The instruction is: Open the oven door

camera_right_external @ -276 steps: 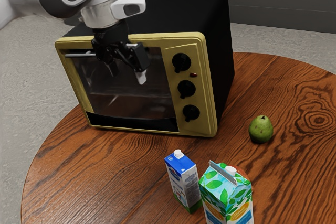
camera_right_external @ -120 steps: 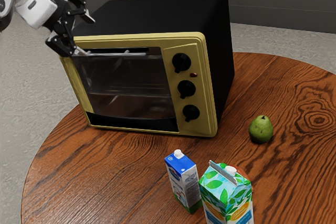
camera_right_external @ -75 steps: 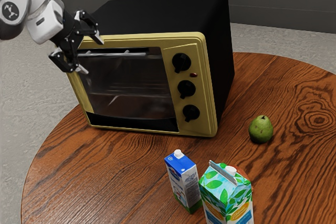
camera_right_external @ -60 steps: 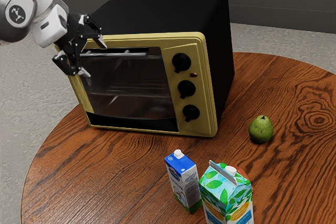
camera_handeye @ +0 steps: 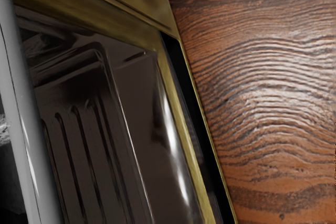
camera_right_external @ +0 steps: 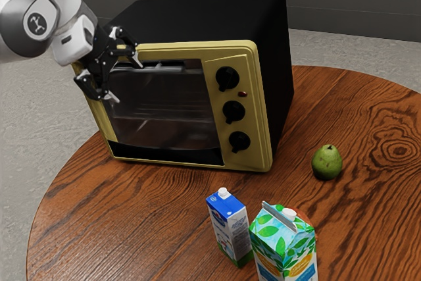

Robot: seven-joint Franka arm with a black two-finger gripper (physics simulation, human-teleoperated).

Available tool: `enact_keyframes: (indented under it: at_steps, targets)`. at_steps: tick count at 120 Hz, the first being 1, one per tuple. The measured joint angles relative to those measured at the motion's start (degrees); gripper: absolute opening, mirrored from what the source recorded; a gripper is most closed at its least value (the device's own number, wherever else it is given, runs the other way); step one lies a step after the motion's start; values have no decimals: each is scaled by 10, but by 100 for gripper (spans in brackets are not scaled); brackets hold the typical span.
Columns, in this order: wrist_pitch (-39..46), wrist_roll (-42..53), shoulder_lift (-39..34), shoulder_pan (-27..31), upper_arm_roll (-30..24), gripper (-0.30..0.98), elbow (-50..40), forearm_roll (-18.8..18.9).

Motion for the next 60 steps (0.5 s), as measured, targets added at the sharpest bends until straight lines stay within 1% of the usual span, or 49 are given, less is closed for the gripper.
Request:
enact_keyframes:
  at_steps: [3,6,10,12,14,17,18,20,22,24,26,30,33,36,41,46,52,60]
  targets:
    - [2,1,-16,-2,0,69,-20,1]
    - [7,3,-49,-4,1,70,-62,6]
    - [17,5,-134,-5,1,65,-162,20]
    - [22,6,-190,-4,-2,55,-219,29]
    - [24,6,-267,-2,-5,56,-285,37]
    - [6,8,-411,1,-8,58,-362,51]
    - [-2,8,-458,2,-10,59,-369,55]
    - [-20,9,-537,3,-16,60,-345,61]
    - [-36,7,-556,4,-23,61,-280,64]
    - [-51,4,-524,5,-30,62,-179,63]
    - [-65,-1,-472,5,-41,63,-79,62]
    - [-99,-18,-344,6,-67,64,97,59]
    - [-123,-47,-253,8,-96,64,181,69]
    - [-148,-79,-179,10,-116,65,233,76]
    - [-185,-136,-74,13,-130,65,279,72]
    - [-219,-194,0,15,-140,66,300,68]
    - [-252,-260,48,18,-151,67,306,78]
    - [-276,-338,94,17,-154,67,254,72]
